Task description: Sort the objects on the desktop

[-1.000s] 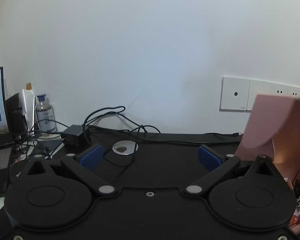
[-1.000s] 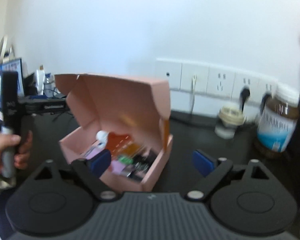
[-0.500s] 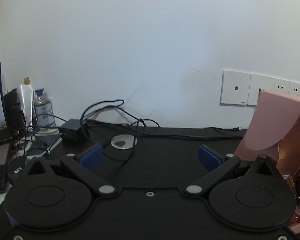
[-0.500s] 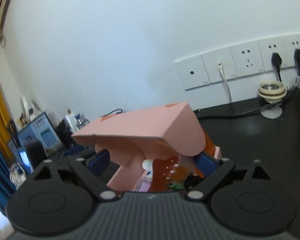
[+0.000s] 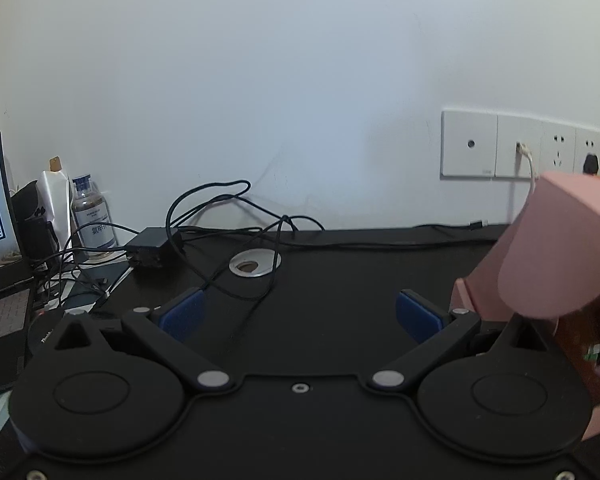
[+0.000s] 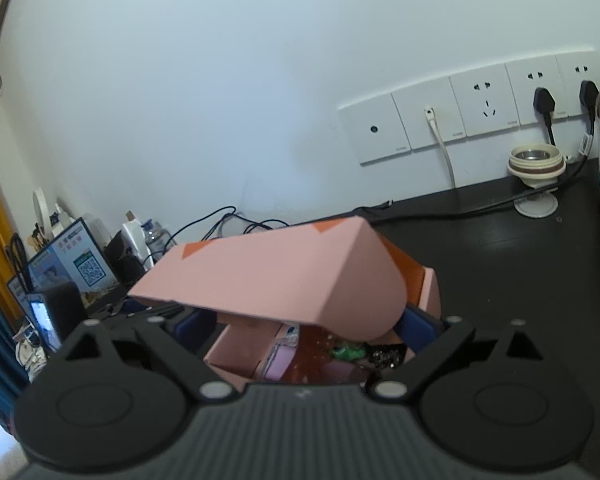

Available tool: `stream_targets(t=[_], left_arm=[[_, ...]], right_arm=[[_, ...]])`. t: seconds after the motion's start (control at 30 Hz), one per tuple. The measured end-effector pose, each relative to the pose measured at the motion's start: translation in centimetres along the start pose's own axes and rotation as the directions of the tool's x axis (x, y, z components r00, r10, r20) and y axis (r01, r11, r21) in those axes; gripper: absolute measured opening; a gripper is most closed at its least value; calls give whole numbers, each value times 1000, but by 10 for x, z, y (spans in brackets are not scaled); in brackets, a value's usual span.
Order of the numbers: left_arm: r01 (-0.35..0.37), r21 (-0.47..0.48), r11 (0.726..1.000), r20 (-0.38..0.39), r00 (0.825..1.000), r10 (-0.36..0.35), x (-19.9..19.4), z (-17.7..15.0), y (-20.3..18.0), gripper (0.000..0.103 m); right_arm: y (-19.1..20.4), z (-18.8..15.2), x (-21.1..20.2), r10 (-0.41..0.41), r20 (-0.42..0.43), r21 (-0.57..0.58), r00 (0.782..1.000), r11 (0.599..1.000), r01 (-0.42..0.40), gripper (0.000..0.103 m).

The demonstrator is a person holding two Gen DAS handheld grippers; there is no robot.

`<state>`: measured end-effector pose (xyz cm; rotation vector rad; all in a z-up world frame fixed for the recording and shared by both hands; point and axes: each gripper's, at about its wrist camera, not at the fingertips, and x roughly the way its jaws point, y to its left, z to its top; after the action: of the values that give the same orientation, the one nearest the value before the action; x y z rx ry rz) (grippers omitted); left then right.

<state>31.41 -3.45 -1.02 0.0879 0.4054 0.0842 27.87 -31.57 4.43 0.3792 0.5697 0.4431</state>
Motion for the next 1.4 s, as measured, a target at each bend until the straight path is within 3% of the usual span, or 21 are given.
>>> stream_targets(t=[0.2, 0.33, 0.43, 0.6, 0.97, 1.17, 1.4], left_arm=[[-39, 27, 999, 27, 999, 38, -12, 1, 7, 103], [-78, -11, 997, 32, 996, 78, -23, 9, 21, 103], [-97, -91, 991, 78, 991, 104, -34, 18, 37, 103], [-20, -171, 985, 148, 988, 46, -47, 24, 47, 103], [49, -29, 998, 157, 987, -44, -49, 17, 10, 103], [85, -22, 996, 119, 990, -82, -40, 12, 4, 103], [144, -74, 987, 55, 989, -140, -26, 7, 10, 103]], right_arm=[[1, -8, -10, -24, 8, -4, 1000, 1000, 24, 95], [9, -10, -16, -47, 33, -47, 998, 998, 48, 95], [15, -10, -20, -63, 52, -81, 997, 994, 67, 96], [21, -8, -24, -62, 72, -79, 996, 995, 67, 100], [23, -15, -25, -72, 60, -76, 996, 994, 77, 100], [13, -16, -26, -108, 87, -19, 990, 994, 110, 100], [-10, -18, -11, -126, 107, 144, 986, 983, 110, 100]])
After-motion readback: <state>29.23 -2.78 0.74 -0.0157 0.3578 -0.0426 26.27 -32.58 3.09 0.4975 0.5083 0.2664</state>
